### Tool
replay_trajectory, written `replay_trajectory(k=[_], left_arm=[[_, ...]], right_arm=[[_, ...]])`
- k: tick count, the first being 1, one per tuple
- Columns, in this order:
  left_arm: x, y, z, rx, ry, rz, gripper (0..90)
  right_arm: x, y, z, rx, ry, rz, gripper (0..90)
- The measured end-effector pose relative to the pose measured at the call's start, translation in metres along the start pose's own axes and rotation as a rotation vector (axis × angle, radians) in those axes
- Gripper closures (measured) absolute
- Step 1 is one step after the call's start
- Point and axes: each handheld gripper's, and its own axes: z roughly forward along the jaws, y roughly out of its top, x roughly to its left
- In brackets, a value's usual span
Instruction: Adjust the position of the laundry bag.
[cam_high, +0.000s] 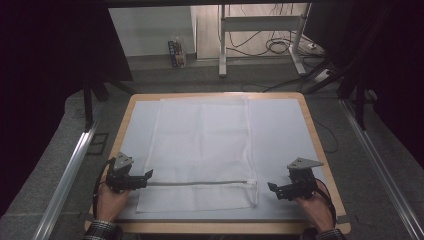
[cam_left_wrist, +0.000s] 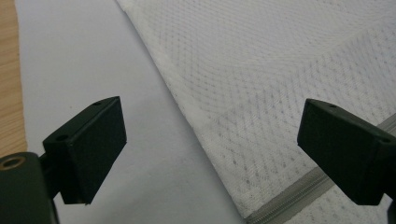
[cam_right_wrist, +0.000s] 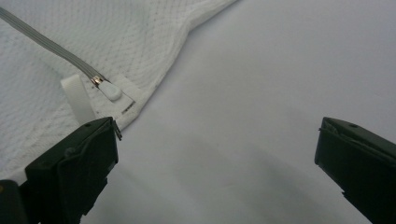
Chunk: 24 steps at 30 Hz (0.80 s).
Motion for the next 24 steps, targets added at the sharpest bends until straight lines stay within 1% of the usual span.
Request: replay_trajectory(k=[4,8,9,13,17,18,21,22,24], left_arm=[[0.0011,-0.0003,0.0009,0.004,-0.008,-0.006,7.7],[0.0015,-0.0003,0.0012,0.005,-0.014,-0.009,7.7],[0.0015,-0.0003,0.0012,0.005,-0.014,-0.009,7.7],[0.0011,0.0001,0.0036,0.023,-0.007,0.005,7.8],[0.0005,0.0003,0.0059,0.032,-0.006,0.01,7.8],[0.0,0.0001,0.0071,0.031,-0.008,0.014,7.7],[0.0003,-0.0006,0.0081,0.019,-0.027,0.023,6.2],[0.0009,-0.0007,0.0081,0.011,-0.034,0.019,5.8],[0.0022,-0.0007,0.008,-0.006,-0.047,-0.001,5.2]], right_arm=[[0.0002,0.0008,-0.0007,-0.022,0.014,0.003,0.0],[-0.0012,0.0009,-0.0005,-0.031,0.025,0.028,0.0],[-0.0012,0.0009,-0.0005,-0.031,0.025,0.028,0.0],[-0.0025,0.0022,-0.0008,-0.051,0.03,0.041,0.0],[-0.0025,0.0038,-0.0001,-0.059,0.025,0.016,0.0],[-0.0027,0.005,0.0012,-0.059,0.028,-0.007,0.0],[-0.002,0.0067,0.0038,-0.055,0.03,-0.023,0.0],[-0.0018,0.0076,0.0047,-0.055,0.031,-0.028,0.0],[-0.0012,0.0088,0.006,-0.057,0.035,-0.028,0.0]])
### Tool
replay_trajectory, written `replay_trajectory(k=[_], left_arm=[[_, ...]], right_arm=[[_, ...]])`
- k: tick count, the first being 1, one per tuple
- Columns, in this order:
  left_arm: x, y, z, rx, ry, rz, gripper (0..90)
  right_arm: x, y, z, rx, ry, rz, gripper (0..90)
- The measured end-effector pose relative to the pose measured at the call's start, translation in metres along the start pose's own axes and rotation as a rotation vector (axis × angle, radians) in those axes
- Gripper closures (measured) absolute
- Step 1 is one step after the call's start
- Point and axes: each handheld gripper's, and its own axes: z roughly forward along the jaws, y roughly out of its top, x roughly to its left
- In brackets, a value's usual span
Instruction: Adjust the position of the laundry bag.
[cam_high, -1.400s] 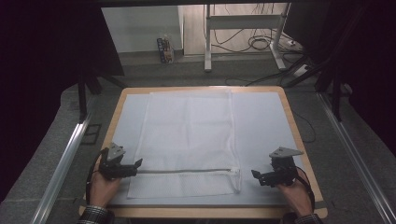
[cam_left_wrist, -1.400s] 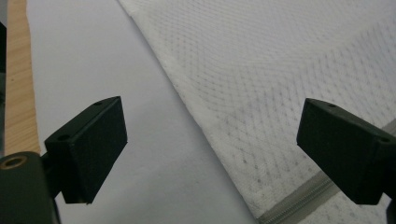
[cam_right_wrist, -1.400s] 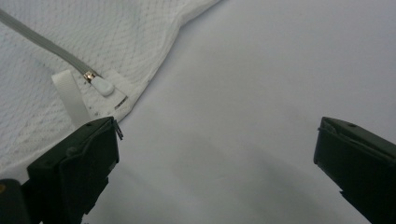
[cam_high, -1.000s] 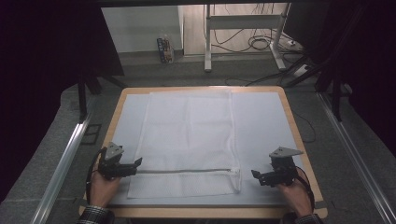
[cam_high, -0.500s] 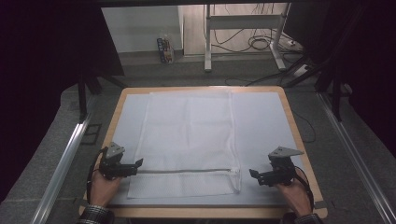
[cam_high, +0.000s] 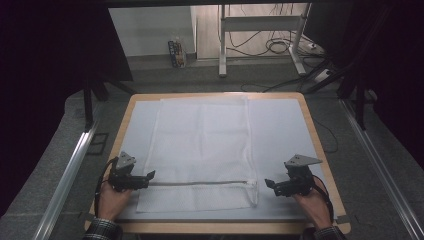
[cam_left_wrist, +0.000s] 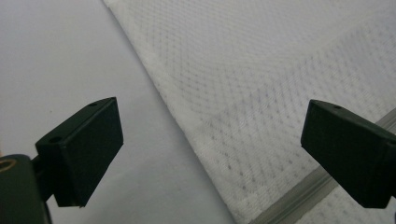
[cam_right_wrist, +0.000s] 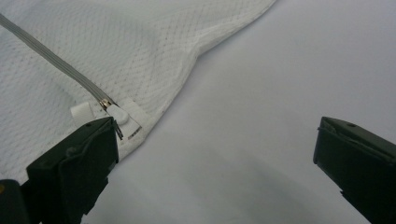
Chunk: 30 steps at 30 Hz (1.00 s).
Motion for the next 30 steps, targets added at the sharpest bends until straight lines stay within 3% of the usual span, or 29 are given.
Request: replay_trajectory(k=[4,9,16,24,27,30], left_arm=[[0.002,-0.001,0.001,-0.019,-0.021,-0.04,3.1],[0.0,0.0,0.003,-0.014,-0.016,-0.026,2.3],[-0.004,0.002,0.005,0.035,0.021,0.008,3.9],[-0.009,0.004,0.01,0.083,0.056,-0.005,1.9],[-0.009,0.004,0.01,0.086,0.039,-0.007,1.1],[-0.01,0.006,0.01,0.07,0.031,-0.012,1.9]], right_arm=[[0.002,0.003,0.004,-0.01,0.016,0.001,0.2],[0.006,0.006,0.01,0.008,-0.001,-0.01,0.6],[0.012,0.009,0.018,0.037,-0.012,-0.026,0.4],[0.017,0.013,0.024,0.065,0.032,-0.031,0.4],[0.019,0.014,0.026,0.076,0.05,-0.029,0.4],[0.022,0.018,0.029,0.092,0.03,-0.052,2.1]])
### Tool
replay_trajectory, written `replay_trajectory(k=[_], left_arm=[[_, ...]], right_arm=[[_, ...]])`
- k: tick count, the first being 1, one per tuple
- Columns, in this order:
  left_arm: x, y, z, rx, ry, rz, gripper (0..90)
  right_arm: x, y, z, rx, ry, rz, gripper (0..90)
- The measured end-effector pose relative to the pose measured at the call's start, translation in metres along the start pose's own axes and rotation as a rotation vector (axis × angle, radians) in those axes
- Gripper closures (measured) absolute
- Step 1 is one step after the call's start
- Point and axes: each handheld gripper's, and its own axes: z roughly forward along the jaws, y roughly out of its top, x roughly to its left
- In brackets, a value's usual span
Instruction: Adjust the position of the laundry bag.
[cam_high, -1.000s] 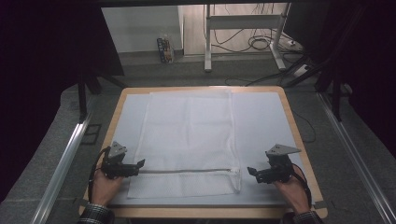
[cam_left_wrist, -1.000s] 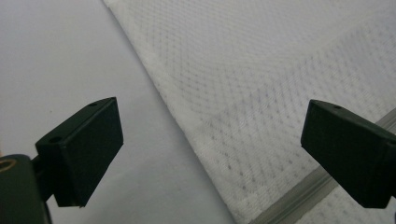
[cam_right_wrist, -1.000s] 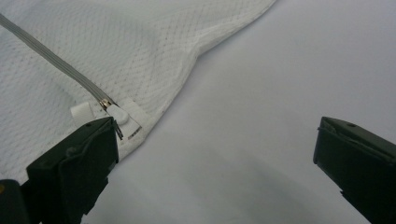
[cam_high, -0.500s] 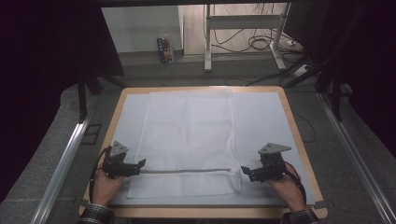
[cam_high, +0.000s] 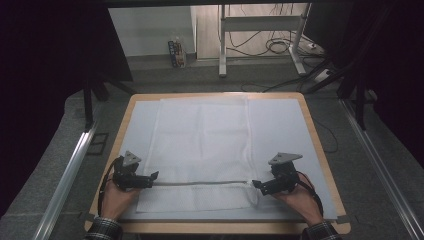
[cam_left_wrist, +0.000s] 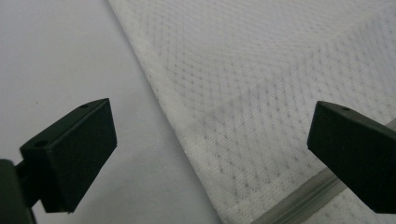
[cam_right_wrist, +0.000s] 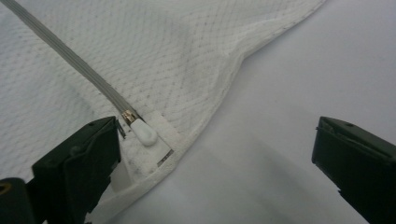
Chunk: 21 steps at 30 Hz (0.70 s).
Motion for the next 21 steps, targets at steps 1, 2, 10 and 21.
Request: replay_trajectory(k=[1,2,10,21], left_arm=[[-0.001,0.001,-0.001,-0.001,0.004,0.019,2.7],[-0.001,0.001,-0.001,-0.005,0.007,0.022,3.7],[-0.002,0.004,-0.002,-0.028,-0.019,0.022,15.5],[0.002,0.006,0.003,-0.018,-0.054,-0.002,33.8]], right_arm=[[0.0,0.001,0.0,0.006,-0.006,0.0,5.2],[0.0,0.002,0.0,0.004,-0.001,0.005,9.9],[-0.004,0.011,0.003,0.01,-0.01,0.033,29.0],[-0.006,0.018,0.01,-0.005,-0.026,0.033,38.4]])
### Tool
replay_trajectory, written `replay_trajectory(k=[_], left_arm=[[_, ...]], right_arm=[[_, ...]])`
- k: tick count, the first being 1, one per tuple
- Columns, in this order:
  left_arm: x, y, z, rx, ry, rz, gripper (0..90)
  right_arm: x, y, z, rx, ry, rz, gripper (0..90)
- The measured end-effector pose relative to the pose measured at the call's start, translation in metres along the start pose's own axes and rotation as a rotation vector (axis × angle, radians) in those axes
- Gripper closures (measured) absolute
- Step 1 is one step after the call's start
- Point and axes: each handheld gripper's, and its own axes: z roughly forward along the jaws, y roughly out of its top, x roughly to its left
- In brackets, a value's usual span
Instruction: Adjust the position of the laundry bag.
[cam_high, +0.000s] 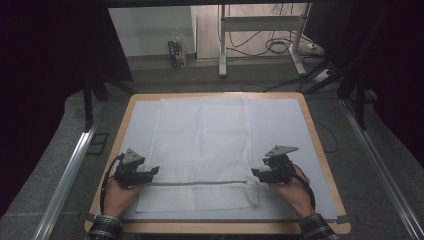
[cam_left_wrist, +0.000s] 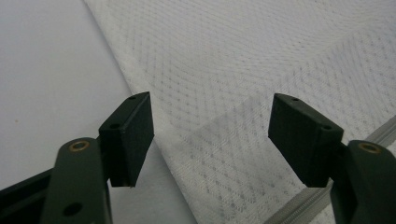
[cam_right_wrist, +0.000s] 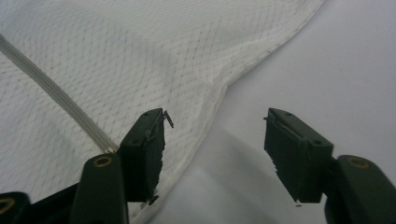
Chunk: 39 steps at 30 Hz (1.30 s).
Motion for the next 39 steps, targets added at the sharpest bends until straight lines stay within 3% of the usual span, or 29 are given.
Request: replay_trajectory(k=[3,9,17,28,30,34,39], left_arm=[[0.0,0.001,0.002,0.011,0.01,0.011,35.4],[0.008,-0.001,0.005,0.015,0.034,-0.025,36.1],[0.02,-0.003,0.008,0.01,0.053,-0.053,36.8],[0.025,-0.001,0.017,0.008,0.092,-0.063,39.6],[0.026,-0.001,0.021,0.024,0.104,-0.049,39.4],[0.027,0.0,0.024,0.003,0.128,-0.038,35.4],[0.031,0.002,0.03,0.01,0.138,-0.043,37.0]], right_arm=[[-0.001,0.004,0.005,-0.004,-0.004,-0.009,43.3],[0.002,0.011,0.013,0.012,-0.043,-0.066,49.3],[0.004,0.017,0.023,0.016,-0.057,-0.08,51.6],[-0.004,0.025,0.032,-0.001,-0.084,-0.043,54.1],[-0.007,0.027,0.036,-0.005,-0.093,-0.03,54.1],[-0.01,0.03,0.042,-0.012,-0.096,-0.014,54.7],[-0.012,0.034,0.051,0.003,-0.109,-0.01,57.1]])
